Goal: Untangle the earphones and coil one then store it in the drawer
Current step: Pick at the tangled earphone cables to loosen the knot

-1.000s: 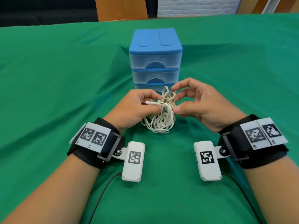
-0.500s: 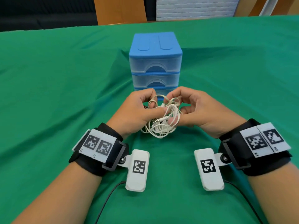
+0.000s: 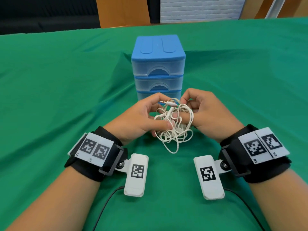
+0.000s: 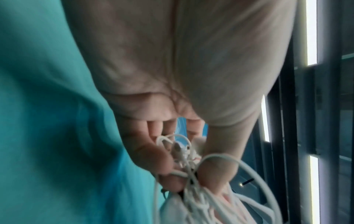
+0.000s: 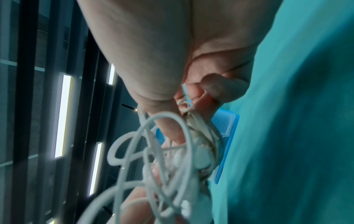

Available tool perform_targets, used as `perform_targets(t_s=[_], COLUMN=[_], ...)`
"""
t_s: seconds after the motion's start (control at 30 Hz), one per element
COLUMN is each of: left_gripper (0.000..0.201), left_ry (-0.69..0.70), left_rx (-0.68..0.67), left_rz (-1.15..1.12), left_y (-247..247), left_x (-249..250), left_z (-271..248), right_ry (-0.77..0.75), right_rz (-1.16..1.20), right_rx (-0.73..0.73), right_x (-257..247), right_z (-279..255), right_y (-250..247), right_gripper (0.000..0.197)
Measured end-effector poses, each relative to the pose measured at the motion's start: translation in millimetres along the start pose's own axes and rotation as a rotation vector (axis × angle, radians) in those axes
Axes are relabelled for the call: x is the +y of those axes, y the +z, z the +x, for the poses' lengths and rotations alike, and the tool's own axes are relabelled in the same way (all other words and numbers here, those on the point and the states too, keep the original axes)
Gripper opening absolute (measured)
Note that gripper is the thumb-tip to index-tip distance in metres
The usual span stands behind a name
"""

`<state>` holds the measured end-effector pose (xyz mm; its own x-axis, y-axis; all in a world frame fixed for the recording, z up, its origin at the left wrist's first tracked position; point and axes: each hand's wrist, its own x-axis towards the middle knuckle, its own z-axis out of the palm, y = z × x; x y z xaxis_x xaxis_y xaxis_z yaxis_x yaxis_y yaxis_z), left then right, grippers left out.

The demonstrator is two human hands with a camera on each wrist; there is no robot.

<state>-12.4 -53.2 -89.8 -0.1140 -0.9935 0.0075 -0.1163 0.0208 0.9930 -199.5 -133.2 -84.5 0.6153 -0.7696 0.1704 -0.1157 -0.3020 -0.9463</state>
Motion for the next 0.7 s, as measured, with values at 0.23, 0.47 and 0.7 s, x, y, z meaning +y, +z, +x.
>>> perform_targets(t_s=[0.23, 0.47, 0.7], left_gripper=[0.031, 0.018, 0.020], left_ry=[0.042, 0.033, 0.171], left_rx=[0.188, 0.363, 0.139], left_rz=[0.225, 0.222, 0.131], left_y=[-0.6, -1.3, 2.8], left_x=[2.4, 1.8, 4.6], left_z=[-0.4, 3.3, -0.6], right_ry=[0.036, -0.018, -0.077], right_rz=[0.217, 0.245, 0.288], right_rx=[-0.217, -0.292, -0.247], right_x=[-4.6, -10.4, -14.7], right_z=[-3.9, -5.8, -10.0], right_y=[-1.9, -3.8, -6.3], right_gripper=[0.038, 0.042, 0.031])
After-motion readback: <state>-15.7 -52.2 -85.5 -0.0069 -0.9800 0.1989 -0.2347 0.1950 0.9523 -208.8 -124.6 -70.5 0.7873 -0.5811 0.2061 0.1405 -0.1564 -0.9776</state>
